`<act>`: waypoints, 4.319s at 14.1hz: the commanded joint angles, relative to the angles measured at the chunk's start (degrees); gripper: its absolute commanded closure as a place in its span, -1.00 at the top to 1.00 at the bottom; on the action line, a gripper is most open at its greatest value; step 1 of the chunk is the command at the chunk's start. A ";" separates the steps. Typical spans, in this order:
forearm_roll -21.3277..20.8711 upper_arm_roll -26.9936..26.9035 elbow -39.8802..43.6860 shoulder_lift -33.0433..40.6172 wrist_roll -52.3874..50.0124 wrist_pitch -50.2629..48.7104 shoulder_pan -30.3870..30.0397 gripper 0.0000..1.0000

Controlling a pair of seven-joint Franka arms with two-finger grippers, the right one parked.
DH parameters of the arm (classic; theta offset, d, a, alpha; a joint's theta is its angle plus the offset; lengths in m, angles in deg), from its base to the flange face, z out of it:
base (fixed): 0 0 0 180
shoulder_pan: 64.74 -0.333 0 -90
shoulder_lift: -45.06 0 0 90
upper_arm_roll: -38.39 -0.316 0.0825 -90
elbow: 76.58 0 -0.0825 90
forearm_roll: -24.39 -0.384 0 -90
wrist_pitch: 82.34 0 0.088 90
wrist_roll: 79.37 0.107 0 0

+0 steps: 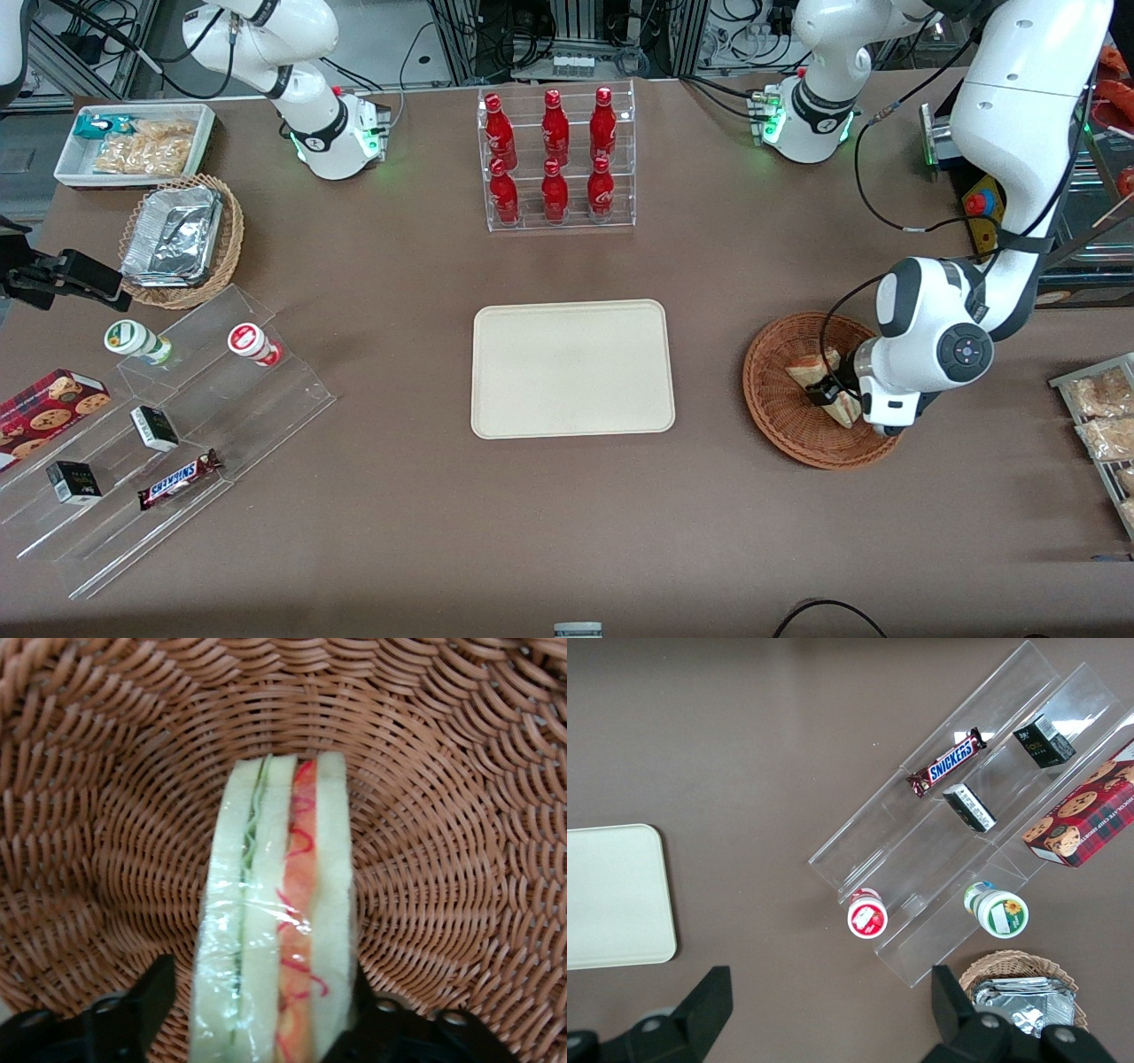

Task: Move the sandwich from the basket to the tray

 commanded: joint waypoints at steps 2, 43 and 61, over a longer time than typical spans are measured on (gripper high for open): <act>-0.33 0.47 2.83 1.30 -0.97 -2.06 1.94 -0.84; 10.12 -29.38 27.98 12.54 30.39 -38.80 36.49 1.00; 4.15 -36.62 25.62 26.33 33.13 -53.23 37.45 1.00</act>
